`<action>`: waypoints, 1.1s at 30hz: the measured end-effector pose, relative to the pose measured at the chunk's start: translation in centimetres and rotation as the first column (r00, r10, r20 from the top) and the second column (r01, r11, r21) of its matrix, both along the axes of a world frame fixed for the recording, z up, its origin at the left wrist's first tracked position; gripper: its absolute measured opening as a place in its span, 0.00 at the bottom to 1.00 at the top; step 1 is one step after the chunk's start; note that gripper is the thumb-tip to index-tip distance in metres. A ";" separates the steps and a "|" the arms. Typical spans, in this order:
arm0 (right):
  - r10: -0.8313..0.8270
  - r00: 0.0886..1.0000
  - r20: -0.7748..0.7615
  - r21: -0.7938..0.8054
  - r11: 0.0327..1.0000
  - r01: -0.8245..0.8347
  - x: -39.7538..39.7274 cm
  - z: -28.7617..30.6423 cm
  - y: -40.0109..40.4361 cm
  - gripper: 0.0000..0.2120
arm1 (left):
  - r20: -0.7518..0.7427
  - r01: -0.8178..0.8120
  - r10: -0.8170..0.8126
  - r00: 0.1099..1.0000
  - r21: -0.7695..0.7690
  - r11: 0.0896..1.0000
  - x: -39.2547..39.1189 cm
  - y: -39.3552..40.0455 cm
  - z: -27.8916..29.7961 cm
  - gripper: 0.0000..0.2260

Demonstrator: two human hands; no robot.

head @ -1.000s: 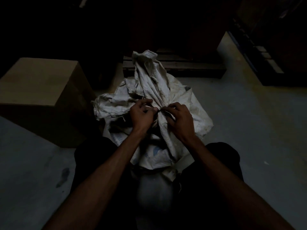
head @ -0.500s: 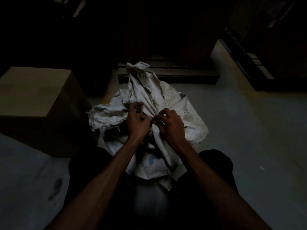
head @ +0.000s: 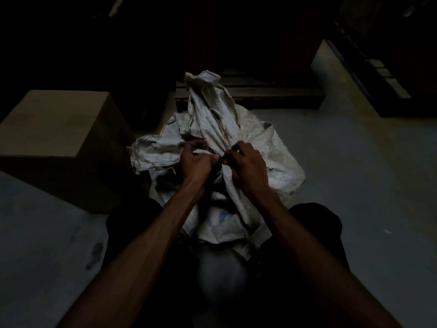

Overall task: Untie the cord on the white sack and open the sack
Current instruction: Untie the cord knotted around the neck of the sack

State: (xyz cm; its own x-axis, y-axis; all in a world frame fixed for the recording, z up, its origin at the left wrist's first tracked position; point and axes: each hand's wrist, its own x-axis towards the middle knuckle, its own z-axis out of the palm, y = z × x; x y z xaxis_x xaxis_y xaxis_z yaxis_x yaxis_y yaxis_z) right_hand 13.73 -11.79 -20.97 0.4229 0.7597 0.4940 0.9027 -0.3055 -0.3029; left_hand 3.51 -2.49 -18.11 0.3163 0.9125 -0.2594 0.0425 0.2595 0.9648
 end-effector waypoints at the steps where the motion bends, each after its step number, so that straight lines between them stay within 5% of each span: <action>1: -0.003 1.000 0.006 0.013 1.000 0.003 0.0 -0.1 0.1 0.02 | 0.024 -0.018 0.019 1.000 -0.050 0.999 0.1 0.1 0.0 0.19; 11: 0.112 0.971 -0.210 0.014 0.994 -0.112 1.4 -0.7 0.4 0.09 | -0.015 0.024 -0.025 1.000 -0.037 0.999 0.8 1.0 -1.6 0.17; 15: 0.094 0.985 -0.142 -0.074 0.992 -0.105 1.2 -1.3 0.9 0.06 | -0.036 0.038 -0.039 0.999 -0.008 0.999 0.7 1.2 -2.1 0.19; 23: 0.102 0.995 0.010 -0.224 0.970 -0.097 0.2 -2.6 1.6 0.15 | -0.029 0.089 -0.091 0.995 -0.059 0.994 0.2 1.3 -2.6 0.15; 29: 0.059 0.993 -0.101 -0.138 0.988 -0.073 0.4 -2.4 1.5 0.19 | 0.064 0.215 -0.206 0.977 -0.212 0.953 0.0 1.3 -1.6 0.13; 31: 0.058 0.986 -0.157 -0.089 0.993 -0.072 0.6 -2.2 1.6 0.16 | -0.024 0.238 -0.240 0.971 -0.056 0.970 -0.2 1.2 -1.9 0.10; 33: 0.070 0.978 -0.197 -0.045 0.996 -0.080 0.8 -2.3 1.7 0.12 | -0.282 0.357 -0.269 0.921 0.334 0.872 -0.4 0.9 -2.7 0.06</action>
State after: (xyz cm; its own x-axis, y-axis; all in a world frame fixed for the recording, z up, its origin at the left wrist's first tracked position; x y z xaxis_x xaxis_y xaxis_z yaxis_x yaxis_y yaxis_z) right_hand 14.50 -10.05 -23.26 0.4477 0.8155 0.3668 0.8490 -0.2590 -0.4605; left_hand 3.14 -1.56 -20.79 0.5766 0.8168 -0.0177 0.2823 -0.1788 0.9425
